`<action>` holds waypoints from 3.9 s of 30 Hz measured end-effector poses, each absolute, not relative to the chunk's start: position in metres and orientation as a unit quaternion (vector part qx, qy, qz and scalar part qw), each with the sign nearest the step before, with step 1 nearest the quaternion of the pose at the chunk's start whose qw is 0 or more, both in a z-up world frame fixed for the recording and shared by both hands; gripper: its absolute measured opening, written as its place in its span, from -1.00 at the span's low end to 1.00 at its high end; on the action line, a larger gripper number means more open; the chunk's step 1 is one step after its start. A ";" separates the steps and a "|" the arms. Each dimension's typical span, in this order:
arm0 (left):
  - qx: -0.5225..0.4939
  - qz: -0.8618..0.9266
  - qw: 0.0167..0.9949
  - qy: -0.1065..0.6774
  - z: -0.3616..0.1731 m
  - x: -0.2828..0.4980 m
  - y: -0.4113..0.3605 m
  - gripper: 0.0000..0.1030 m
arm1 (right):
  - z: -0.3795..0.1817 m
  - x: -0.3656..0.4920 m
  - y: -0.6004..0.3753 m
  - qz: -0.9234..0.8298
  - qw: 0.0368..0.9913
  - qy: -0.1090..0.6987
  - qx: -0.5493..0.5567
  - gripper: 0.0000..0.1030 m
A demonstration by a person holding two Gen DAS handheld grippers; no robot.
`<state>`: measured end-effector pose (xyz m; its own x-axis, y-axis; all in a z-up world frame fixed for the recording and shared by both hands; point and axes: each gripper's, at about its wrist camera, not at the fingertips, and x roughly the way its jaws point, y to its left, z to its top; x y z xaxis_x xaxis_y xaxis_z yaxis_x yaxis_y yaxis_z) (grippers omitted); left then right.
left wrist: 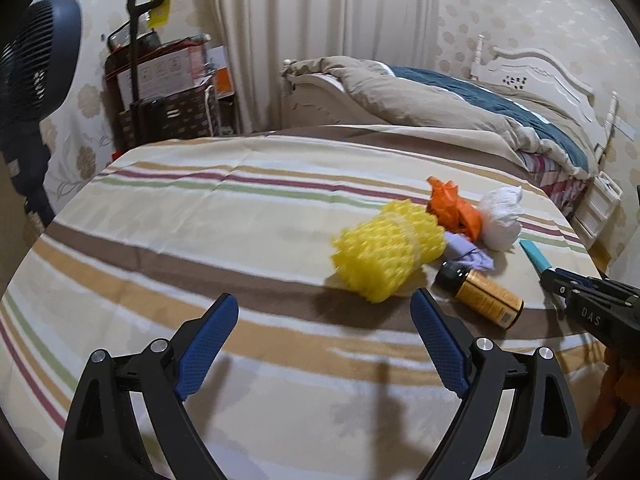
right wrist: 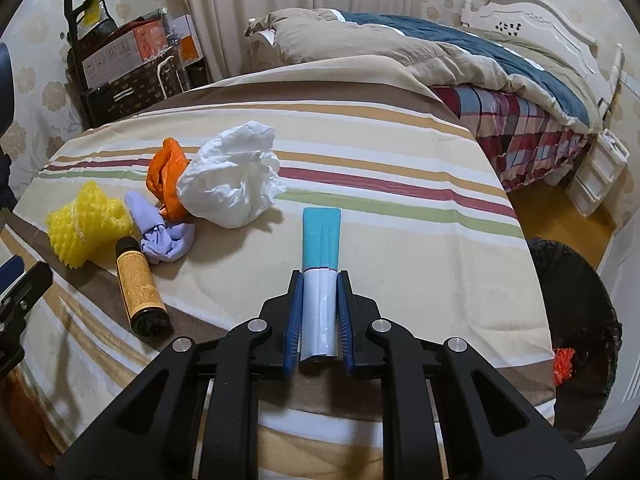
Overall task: Collect trash
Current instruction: 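Grasp the yellow foam net with the left gripper, then carry the foam net and tube over the black bin, then open both grippers to drop the foam net and tube into the bin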
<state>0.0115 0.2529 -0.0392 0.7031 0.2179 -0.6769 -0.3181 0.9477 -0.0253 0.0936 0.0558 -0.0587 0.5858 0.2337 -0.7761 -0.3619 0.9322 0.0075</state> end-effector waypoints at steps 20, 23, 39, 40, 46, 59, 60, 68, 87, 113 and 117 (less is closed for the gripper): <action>-0.042 0.087 0.917 0.387 -0.045 0.059 0.245 0.27 | -0.060 0.100 0.053 0.177 0.885 0.423 -0.079 -0.67; -0.040 0.079 0.916 0.392 -0.046 0.060 0.243 0.16 | -0.060 0.098 0.053 0.180 0.885 0.422 -0.078 -0.67; -0.059 0.072 0.921 0.377 -0.038 0.023 0.229 -0.15 | -0.056 0.062 0.038 0.191 0.889 0.411 -0.063 -0.70; -0.064 0.072 0.921 0.376 -0.037 0.020 0.227 -0.15 | -0.056 0.060 0.036 0.191 0.890 0.410 -0.062 -0.70; -0.076 0.076 0.925 0.365 -0.028 0.003 0.216 -0.16 | -0.053 0.045 0.023 0.190 0.893 0.404 -0.054 -0.70; -0.074 0.024 0.936 0.343 -0.009 0.000 0.147 -0.16 | -0.032 0.021 -0.039 0.150 0.915 0.375 -0.023 -0.70; -0.073 0.016 0.936 0.344 -0.008 0.002 0.139 -0.16 | -0.030 0.020 -0.048 0.143 0.917 0.371 -0.019 -0.70; -0.057 -0.034 0.936 0.344 -0.007 0.025 0.078 -0.16 | -0.022 0.025 -0.109 0.073 0.933 0.353 -0.010 -0.70; -0.009 -0.105 0.928 0.359 -0.023 0.082 -0.041 -0.15 | -0.038 0.056 -0.203 -0.011 0.935 0.354 0.017 -0.70; 0.022 -0.099 0.920 0.378 -0.041 0.105 -0.083 0.47 | -0.062 0.079 -0.242 -0.060 0.927 0.368 0.050 0.20; 0.023 -0.086 0.922 0.376 -0.039 0.098 -0.072 0.52 | -0.058 0.075 -0.242 -0.063 0.927 0.365 0.064 0.45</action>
<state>0.0982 -0.0722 -0.0390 0.7020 -0.1415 -0.6980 0.1757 0.9842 -0.0228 0.0745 -0.2425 -0.0582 0.7254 -0.0706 -0.6847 0.1637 0.9839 0.0720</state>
